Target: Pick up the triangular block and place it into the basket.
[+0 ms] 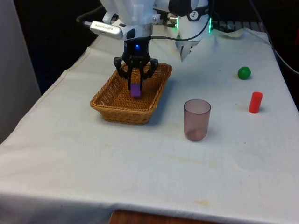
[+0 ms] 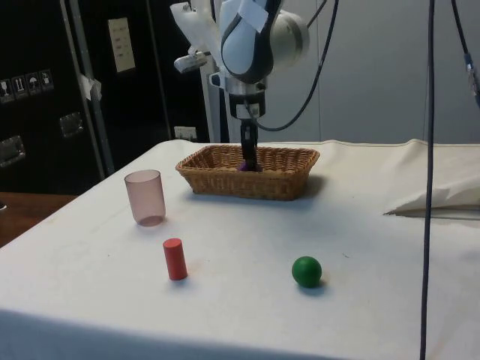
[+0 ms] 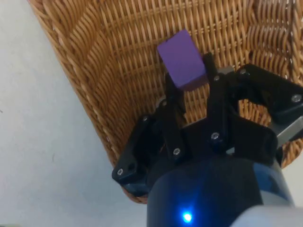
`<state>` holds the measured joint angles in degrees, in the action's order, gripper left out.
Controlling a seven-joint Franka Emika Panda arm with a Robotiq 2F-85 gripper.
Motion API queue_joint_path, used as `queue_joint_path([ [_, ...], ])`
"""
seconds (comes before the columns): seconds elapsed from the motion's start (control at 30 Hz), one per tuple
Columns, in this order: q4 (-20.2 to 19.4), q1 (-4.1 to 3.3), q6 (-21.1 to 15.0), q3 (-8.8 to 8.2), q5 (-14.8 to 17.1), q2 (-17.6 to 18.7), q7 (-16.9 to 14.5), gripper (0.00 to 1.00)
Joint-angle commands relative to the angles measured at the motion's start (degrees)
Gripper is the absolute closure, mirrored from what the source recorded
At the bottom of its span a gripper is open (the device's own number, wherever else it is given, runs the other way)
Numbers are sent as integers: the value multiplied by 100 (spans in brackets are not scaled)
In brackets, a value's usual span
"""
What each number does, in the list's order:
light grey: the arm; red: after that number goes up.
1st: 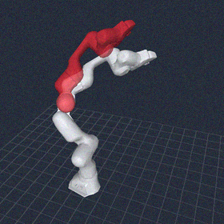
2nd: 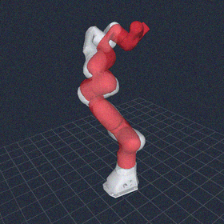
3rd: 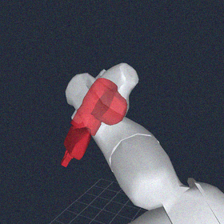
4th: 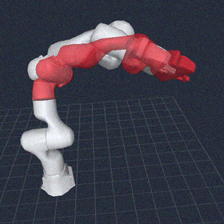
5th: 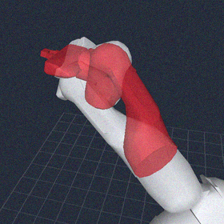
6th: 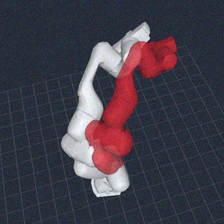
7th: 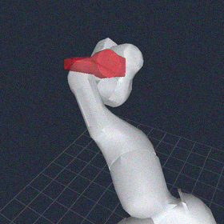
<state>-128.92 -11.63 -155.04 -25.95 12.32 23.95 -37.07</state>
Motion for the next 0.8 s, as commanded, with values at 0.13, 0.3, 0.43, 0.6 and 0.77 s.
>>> queue_joint_path([
  [0.13,0,0,0,6,246,0,-195,39],
  [0.3,-11,57,-11,97,458,-34,-372,21],
  [0.43,0,-6,6,11,407,0,-315,0],
  [0.6,6,6,109,-6,407,-143,-361,0],
  [0.77,17,-23,269,-80,355,-292,-344,0],
])
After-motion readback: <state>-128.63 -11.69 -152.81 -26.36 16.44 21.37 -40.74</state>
